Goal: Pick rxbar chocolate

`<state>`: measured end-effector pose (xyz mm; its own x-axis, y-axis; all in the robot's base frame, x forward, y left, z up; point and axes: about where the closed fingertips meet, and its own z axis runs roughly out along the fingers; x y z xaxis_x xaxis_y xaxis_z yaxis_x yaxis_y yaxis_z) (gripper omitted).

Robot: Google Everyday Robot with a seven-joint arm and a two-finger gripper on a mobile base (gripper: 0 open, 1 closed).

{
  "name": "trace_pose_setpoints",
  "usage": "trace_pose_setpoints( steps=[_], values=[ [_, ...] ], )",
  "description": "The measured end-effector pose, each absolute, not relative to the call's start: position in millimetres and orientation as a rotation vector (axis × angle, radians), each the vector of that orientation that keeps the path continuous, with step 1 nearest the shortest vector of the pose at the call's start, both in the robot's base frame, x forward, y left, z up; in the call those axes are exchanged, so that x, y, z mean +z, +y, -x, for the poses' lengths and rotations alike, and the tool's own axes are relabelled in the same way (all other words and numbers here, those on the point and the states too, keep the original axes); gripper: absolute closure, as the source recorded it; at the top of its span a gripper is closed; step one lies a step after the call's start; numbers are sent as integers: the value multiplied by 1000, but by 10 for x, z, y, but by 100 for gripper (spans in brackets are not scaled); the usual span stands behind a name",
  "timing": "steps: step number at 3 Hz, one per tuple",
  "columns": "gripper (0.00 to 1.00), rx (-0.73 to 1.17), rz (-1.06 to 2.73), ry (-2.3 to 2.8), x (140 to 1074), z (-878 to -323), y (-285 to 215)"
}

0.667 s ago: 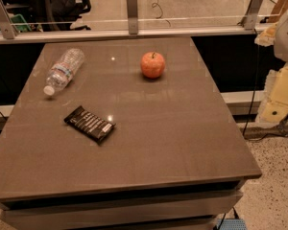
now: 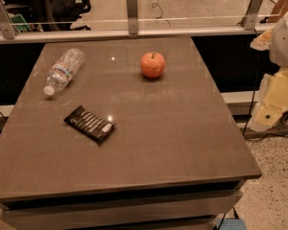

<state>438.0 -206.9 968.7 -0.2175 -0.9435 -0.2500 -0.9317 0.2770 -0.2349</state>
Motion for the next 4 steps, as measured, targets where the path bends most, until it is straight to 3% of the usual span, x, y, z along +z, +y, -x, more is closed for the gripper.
trace_pose_setpoints(
  steps=[4],
  values=[
    [0,657,1593,1770,8868,-4345,23]
  ],
)
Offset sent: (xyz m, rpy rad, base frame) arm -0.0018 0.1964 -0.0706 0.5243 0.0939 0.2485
